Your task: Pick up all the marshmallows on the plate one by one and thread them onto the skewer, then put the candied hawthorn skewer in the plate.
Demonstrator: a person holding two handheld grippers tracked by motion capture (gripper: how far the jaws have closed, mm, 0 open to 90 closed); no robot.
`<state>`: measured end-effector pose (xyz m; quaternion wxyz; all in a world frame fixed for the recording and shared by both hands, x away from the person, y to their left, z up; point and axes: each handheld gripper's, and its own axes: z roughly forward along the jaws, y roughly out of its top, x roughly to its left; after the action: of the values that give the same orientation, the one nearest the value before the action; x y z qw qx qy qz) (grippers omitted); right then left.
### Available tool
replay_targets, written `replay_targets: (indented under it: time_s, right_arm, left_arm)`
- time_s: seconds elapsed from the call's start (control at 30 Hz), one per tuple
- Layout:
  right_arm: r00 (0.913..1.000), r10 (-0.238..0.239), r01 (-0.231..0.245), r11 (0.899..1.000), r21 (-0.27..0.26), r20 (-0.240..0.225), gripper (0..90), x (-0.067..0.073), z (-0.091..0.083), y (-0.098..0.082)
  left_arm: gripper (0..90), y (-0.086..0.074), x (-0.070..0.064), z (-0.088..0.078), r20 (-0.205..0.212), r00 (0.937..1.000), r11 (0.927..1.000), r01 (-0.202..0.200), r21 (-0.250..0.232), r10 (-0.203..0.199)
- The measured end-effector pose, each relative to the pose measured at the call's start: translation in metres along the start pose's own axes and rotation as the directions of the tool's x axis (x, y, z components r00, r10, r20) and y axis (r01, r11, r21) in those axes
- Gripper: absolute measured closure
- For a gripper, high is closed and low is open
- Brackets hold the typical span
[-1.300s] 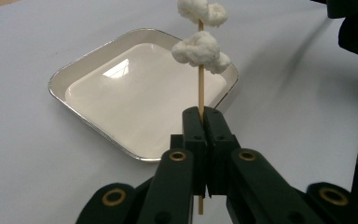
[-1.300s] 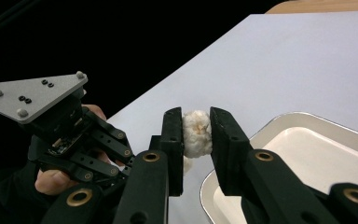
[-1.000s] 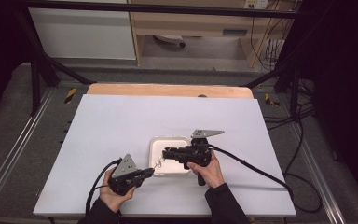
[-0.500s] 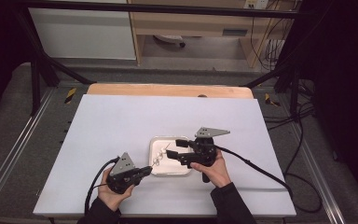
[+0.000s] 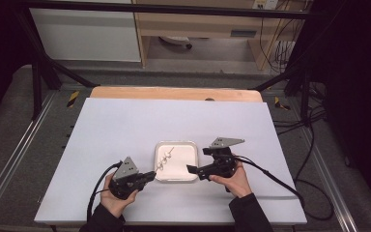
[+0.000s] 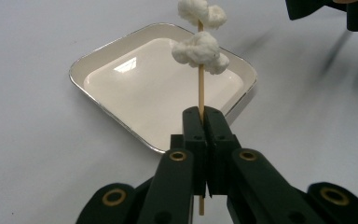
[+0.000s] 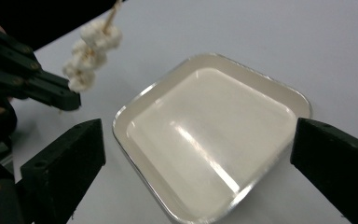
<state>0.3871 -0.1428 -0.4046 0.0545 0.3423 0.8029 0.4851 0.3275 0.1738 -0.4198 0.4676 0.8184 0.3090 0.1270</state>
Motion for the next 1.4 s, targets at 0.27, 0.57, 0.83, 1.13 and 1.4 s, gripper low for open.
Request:
replay_targets:
  time_s: [0.27, 0.57, 0.83, 1.13, 1.4]
  right_arm:
    - [0.9942, -0.021, 0.014, 0.997, 0.075, 0.106, 1.0, -0.016, -0.014, -0.024]
    - [0.9864, -0.04, 0.021, 0.993, 0.119, 0.159, 0.7, -0.033, -0.029, -0.049]
    - [0.9835, -0.048, 0.025, 0.991, 0.128, 0.175, 0.7, -0.045, -0.046, -0.069]
    - [0.9818, -0.028, 0.006, 0.993, 0.118, 0.188, 0.7, -0.05, -0.055, -0.076]
    - [0.9815, -0.028, 0.005, 0.993, 0.121, 0.189, 0.8, -0.05, -0.058, -0.077]
  left_arm:
    - [88.8, 0.0, 0.001, 0.001, 0.002, 1.0, 0.9999, 0.007, 0.01, -0.007]
    - [88.8, 0.001, 0.001, 0.002, 0.003, 0.9998, 0.9996, 0.018, 0.02, -0.018]
    - [88.8, 0.006, 0.001, 0.005, 0.002, 0.9999, 0.999, 0.013, 0.043, -0.013]
    - [88.7, 0.012, 0.001, 0.009, 0.005, 0.9996, 0.9969, 0.029, 0.073, -0.029]
    - [88.9, 0.026, 0.002, 0.014, -0.008, 0.9995, 0.9955, 0.03, 0.09, -0.029]
